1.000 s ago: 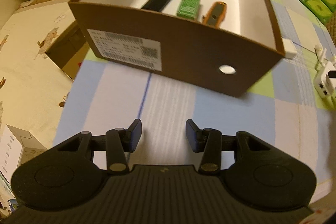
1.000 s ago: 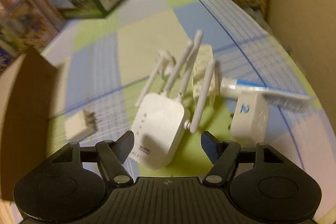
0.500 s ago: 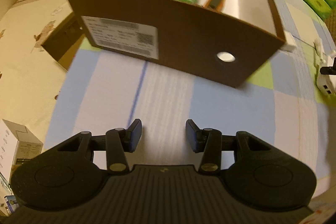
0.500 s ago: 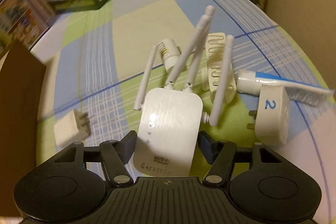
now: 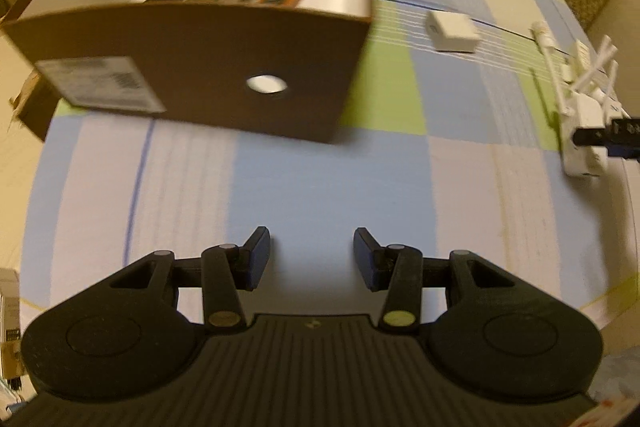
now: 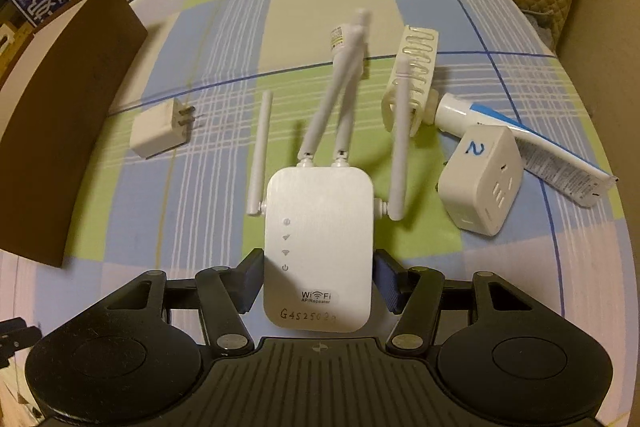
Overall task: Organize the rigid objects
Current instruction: 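Lift the repeater with the right tool while the left tool grasps the white plug adapter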
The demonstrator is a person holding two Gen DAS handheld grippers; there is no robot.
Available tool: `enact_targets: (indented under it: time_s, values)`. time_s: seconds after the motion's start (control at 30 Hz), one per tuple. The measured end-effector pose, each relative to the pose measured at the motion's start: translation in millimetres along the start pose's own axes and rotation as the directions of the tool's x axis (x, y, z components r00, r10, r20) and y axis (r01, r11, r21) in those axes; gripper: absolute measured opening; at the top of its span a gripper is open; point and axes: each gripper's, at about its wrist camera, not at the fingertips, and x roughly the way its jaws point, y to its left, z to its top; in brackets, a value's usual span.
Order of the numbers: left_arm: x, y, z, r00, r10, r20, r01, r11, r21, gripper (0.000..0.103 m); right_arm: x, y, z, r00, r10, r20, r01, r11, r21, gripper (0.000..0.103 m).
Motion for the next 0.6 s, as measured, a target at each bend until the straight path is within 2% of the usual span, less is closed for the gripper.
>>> enact_targets:
  time_s: [0.37,0.6]
  values:
    - [2,-52,9,0.999,-0.038,0.022,0.036,0.996,0.08,0.042,12,-6,4,0.999,-0.003,0.041,0.004,1.0,-0.018,0.056]
    - [9,-92,36,0.995,-0.077,0.057,0.069,0.989,0.133,0.044,-2,-16,12,0.996,0.051,0.07,-0.05,0.998,-0.027,0.053]
